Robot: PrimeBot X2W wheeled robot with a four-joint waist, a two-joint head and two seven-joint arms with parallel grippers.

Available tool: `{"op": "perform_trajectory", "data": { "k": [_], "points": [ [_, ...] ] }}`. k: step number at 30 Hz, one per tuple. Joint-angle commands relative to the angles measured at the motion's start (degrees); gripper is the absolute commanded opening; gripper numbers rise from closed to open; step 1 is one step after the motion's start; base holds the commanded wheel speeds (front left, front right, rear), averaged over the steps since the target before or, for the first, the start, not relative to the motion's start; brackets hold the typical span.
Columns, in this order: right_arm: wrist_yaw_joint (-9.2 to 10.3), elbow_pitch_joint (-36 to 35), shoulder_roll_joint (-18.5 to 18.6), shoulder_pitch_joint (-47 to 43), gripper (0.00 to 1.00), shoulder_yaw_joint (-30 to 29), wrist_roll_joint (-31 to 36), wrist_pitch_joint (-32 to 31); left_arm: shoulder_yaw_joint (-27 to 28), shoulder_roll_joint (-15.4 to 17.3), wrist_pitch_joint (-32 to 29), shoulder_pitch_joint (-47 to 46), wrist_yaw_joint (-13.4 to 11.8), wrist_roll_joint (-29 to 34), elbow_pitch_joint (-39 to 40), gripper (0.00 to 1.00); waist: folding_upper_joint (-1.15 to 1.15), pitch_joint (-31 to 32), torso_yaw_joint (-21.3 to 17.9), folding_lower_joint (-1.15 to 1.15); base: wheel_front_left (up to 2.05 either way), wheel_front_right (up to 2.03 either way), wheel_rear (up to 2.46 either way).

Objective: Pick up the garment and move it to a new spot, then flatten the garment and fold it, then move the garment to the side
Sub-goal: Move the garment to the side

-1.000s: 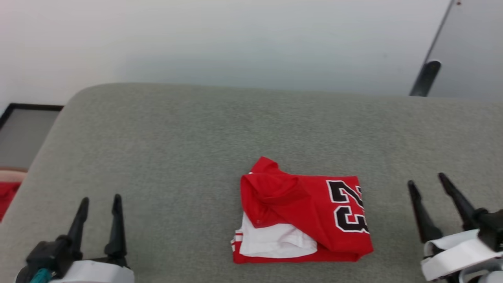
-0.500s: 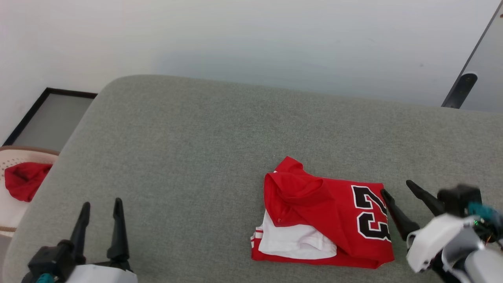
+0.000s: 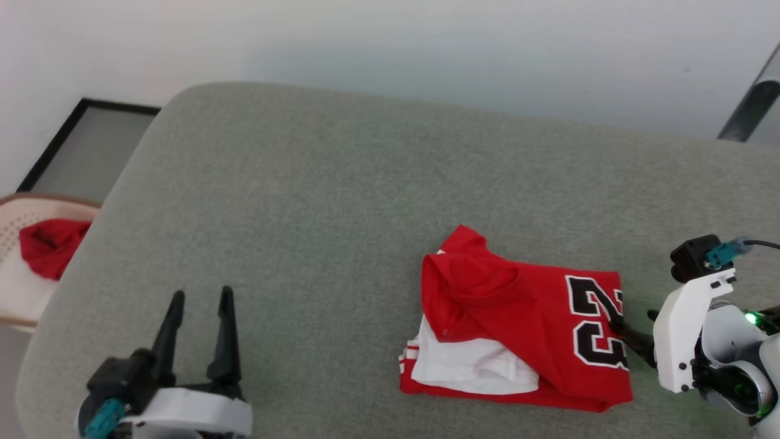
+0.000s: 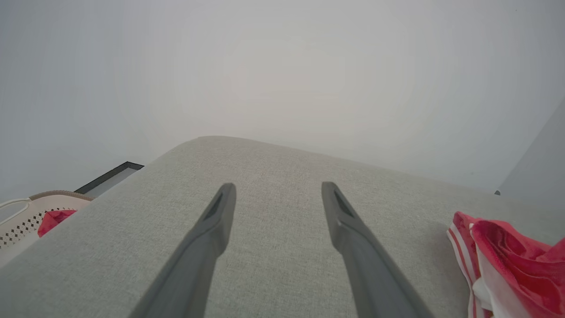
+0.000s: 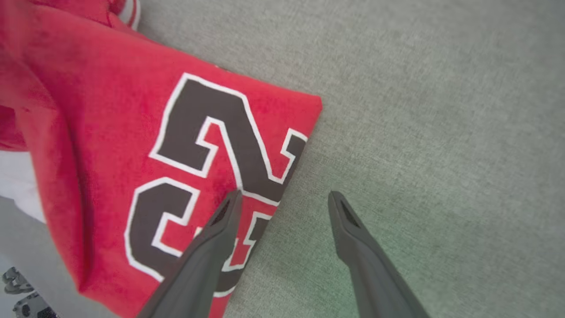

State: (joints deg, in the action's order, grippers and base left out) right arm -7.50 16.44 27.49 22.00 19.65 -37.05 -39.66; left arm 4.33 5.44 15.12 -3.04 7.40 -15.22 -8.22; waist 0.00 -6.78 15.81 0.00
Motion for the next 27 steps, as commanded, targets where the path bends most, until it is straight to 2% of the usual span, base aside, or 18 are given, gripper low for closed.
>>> {"op": "perform_trajectory", "data": {
  "k": [1,7,14,15,16,27],
  "points": [
    [0.02,0.2,-0.5,0.8,1.00,-0.3,0.9,-0.5,-0.1,-0.2,0.0,-0.6,0.2,-0.4,-0.1,1.00,0.00,-1.4,1.4,0.00,0.00,0.00,0.00],
    [0.02,2.3,-3.9,0.8,1.00,-3.4,1.6,-8.1,-1.5,-1.1,0.0,-2.1,0.2,-0.7,-0.9,1.00,0.00,-3.2,3.2,0.00,0.00,0.00,0.00],
    [0.00,3.8,-7.6,0.0,1.00,-6.3,4.7,-13.9,-2.1,-1.8,0.0,-2.8,0.2,-1.3,-1.5,1.00,0.00,-4.1,4.3,0.00,0.00,0.00,0.00],
    [0.00,3.5,-8.0,-0.1,0.47,-6.2,4.6,-14.4,-2.1,-1.8,0.0,-2.8,0.2,-1.3,-1.6,1.00,0.00,-4.2,4.5,0.00,0.00,0.00,0.00],
    [-0.02,3.2,-8.4,-0.4,0.00,-6.5,4.3,-14.9,-2.1,-1.9,0.0,-2.9,0.2,-1.4,-1.6,1.00,0.00,-4.2,4.5,0.00,0.00,0.00,0.00],
    [0.00,-3.3,-6.1,1.5,0.00,-10.8,1.6,-16.5,-1.3,-2.1,0.0,-3.0,0.2,-1.3,-1.1,1.00,0.00,-3.9,3.4,0.00,0.00,0.00,0.00]
  ]
}}
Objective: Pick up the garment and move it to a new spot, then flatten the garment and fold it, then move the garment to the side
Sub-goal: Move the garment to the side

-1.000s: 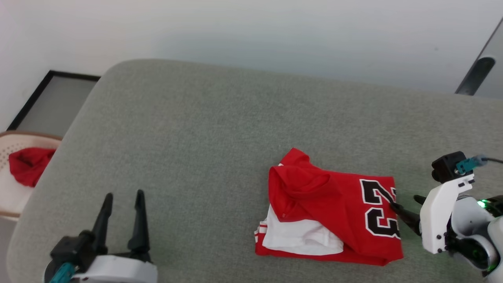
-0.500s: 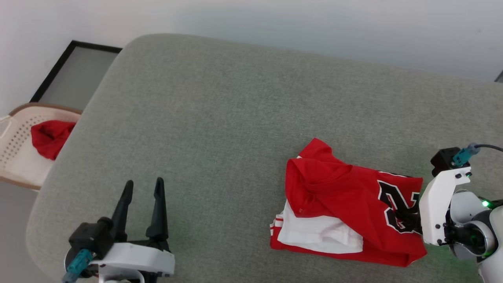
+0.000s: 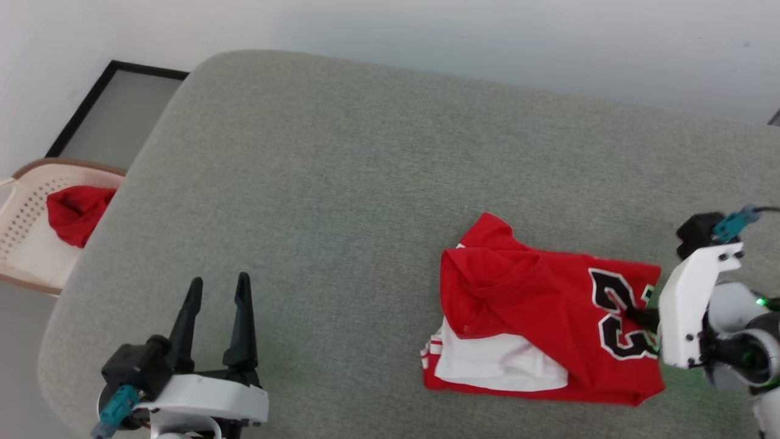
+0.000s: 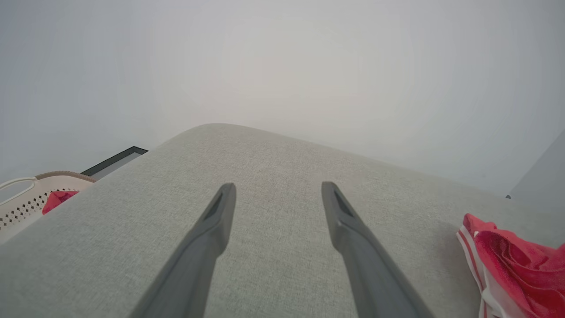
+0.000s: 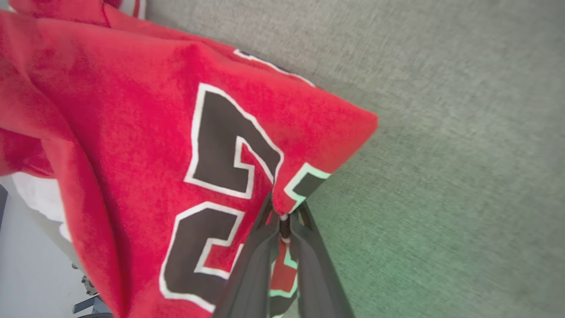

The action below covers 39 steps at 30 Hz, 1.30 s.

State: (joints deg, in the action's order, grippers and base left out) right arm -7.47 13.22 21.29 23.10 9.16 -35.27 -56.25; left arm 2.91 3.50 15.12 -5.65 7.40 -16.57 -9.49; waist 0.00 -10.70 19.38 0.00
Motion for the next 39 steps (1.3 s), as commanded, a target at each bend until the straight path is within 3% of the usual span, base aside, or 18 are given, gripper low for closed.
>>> {"op": "perform_trajectory", "data": {
  "k": [1,8,26,39],
  "points": [
    [-0.03,-0.3,0.4,0.8,0.00,-0.6,-0.5,-0.1,0.0,-0.1,0.0,-0.6,0.2,0.1,0.3,1.00,0.00,0.0,-0.4,0.00,0.00,0.00,0.00],
    [-0.03,-0.4,4.0,4.6,0.00,-1.6,-1.5,1.6,-1.0,-0.2,0.0,-1.5,0.2,0.3,0.6,1.00,0.00,-0.8,-2.0,0.00,0.00,0.00,0.00],
    [-0.03,2.1,17.4,14.5,0.00,3.3,-4.5,8.3,-3.3,1.2,0.0,-5.2,0.2,1.1,3.1,1.00,0.00,-4.0,-7.0,0.00,0.00,0.00,0.00],
    [-0.03,6.1,27.7,22.0,0.00,6.4,-1.7,14.7,-3.9,2.9,0.0,-9.5,0.2,1.5,5.1,1.00,0.00,-8.8,-10.7,0.00,0.00,0.00,0.00]
  ]
}}
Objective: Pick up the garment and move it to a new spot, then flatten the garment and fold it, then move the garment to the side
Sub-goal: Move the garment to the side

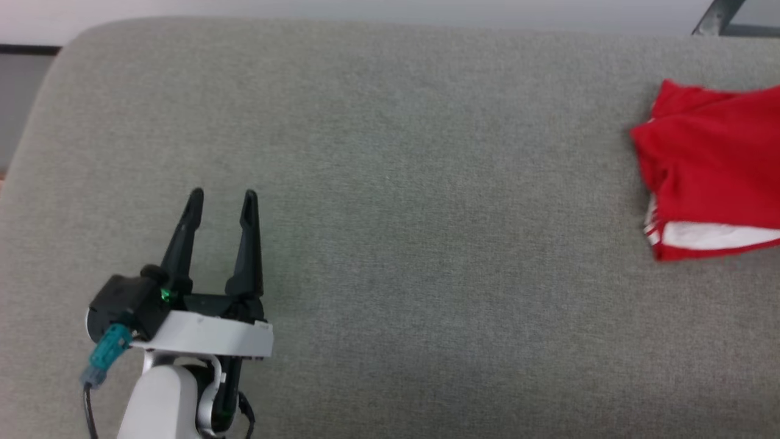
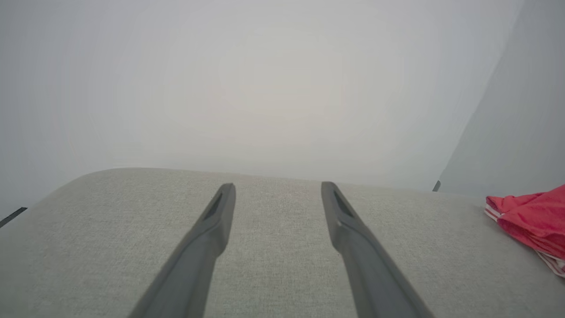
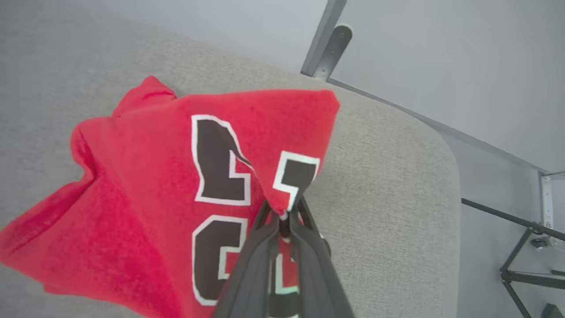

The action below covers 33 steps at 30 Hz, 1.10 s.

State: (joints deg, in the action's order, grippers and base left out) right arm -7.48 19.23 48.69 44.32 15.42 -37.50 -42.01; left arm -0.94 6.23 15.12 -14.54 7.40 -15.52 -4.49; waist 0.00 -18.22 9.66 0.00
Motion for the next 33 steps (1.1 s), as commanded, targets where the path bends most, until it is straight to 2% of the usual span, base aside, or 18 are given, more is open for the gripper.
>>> {"op": "perform_trajectory", "data": {
  "k": [1,13,17,26,33],
  "points": [
    [-0.01,0.6,0.9,1.5,0.00,0.5,0.7,1.2,-0.2,0.2,0.0,-0.9,0.2,0.6,0.2,1.00,0.00,-1.8,-1.2,0.00,0.00,0.00,0.00],
    [0.01,7.8,9.1,8.7,0.00,6.9,4.9,11.2,-1.3,0.4,0.0,-4.1,0.2,0.7,1.0,1.00,0.00,-7.0,-2.3,0.00,0.00,0.00,0.00],
    [0.01,10.9,10.7,11.6,0.00,9.1,6.0,14.4,-1.8,0.7,0.0,-4.7,0.2,0.8,1.1,1.00,0.00,-8.2,-2.4,0.00,0.00,0.00,0.00],
    [0.02,18.1,13.0,16.2,0.00,14.0,12.4,19.8,-2.8,0.4,0.0,-5.8,0.2,0.6,1.1,1.00,0.00,-9.8,-1.9,0.00,0.00,0.00,0.00],
    [0.02,26.2,10.8,19.0,0.00,15.6,16.1,24.1,-3.4,0.5,0.0,-6.5,0.2,0.2,0.5,1.00,0.00,-10.2,-1.3,0.00,0.00,0.00,0.00]
  ]
}}
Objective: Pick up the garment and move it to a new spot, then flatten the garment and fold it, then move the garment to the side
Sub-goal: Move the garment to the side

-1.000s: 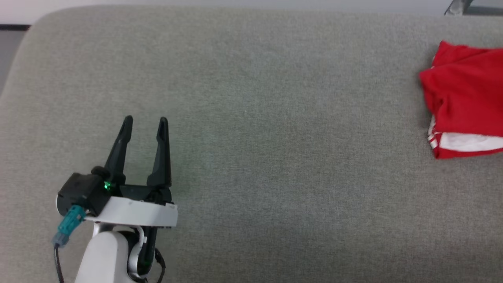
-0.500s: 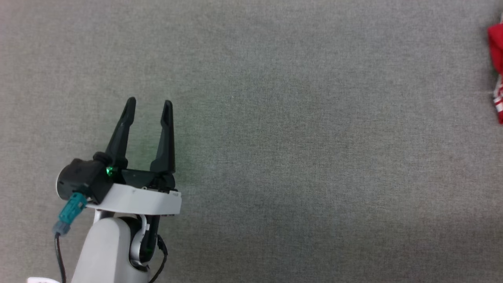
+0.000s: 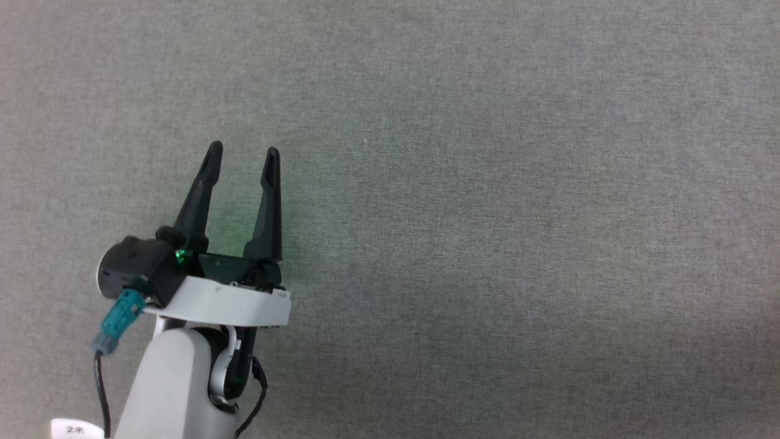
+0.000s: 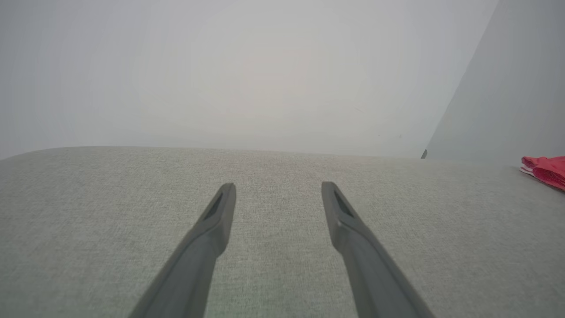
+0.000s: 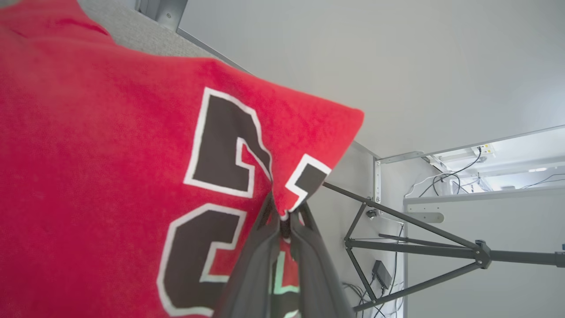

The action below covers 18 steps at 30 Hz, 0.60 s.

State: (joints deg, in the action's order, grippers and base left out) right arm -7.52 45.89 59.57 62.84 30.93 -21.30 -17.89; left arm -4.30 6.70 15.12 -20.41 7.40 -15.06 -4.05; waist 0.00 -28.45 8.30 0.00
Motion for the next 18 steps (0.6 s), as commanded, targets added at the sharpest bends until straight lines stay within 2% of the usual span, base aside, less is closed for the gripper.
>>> {"op": "perform_trajectory", "data": {
  "k": [1,8,10,11,14,16,17,18],
  "points": [
    [0.07,0.7,-0.6,0.6,0.00,-0.1,-0.2,0.5,-0.1,0.1,0.0,-0.7,0.2,-0.2,0.0,1.00,0.00,0.0,0.1,0.00,0.00,0.00,0.00],
    [0.07,8.8,-3.5,2.6,0.00,-1.3,2.0,4.1,-1.1,0.4,0.0,-1.2,0.2,-0.5,-0.9,1.00,0.00,0.1,0.6,0.00,0.00,0.00,0.00],
    [0.07,10.6,-4.3,3.2,0.07,-1.7,2.8,5.0,-1.3,0.4,0.0,-1.3,0.2,-0.6,-1.2,1.00,0.00,0.4,0.5,0.00,0.00,0.00,0.00],
    [0.07,11.4,-4.8,3.5,0.14,-1.9,3.1,5.5,-1.4,0.4,0.0,-1.4,0.2,-0.7,-1.3,1.00,0.00,0.5,0.5,0.00,0.00,0.00,0.00],
    [0.07,13.6,-5.9,4.2,0.46,-1.9,4.4,6.9,-1.6,0.5,0.0,-1.3,0.2,-0.8,-1.8,1.00,0.00,1.2,0.3,0.00,0.00,0.00,0.00],
    [0.07,14.8,-6.7,4.7,0.95,-1.9,5.3,7.9,-1.6,0.5,0.0,-1.2,0.2,-0.9,-2.3,1.00,0.00,1.8,0.1,0.00,0.00,0.00,0.00],
    [0.07,15.3,-7.0,4.9,1.00,-2.0,5.9,8.5,-1.7,0.5,0.0,-1.1,0.2,-0.9,-2.5,1.00,0.00,2.1,0.0,0.00,0.00,0.00,0.00],
    [0.07,15.9,-7.2,5.0,1.00,-2.1,6.1,9.1,-1.7,0.6,0.0,-1.0,0.2,-1.0,-2.8,1.00,0.00,2.5,-0.1,0.00,0.00,0.00,0.00]
  ]
}}
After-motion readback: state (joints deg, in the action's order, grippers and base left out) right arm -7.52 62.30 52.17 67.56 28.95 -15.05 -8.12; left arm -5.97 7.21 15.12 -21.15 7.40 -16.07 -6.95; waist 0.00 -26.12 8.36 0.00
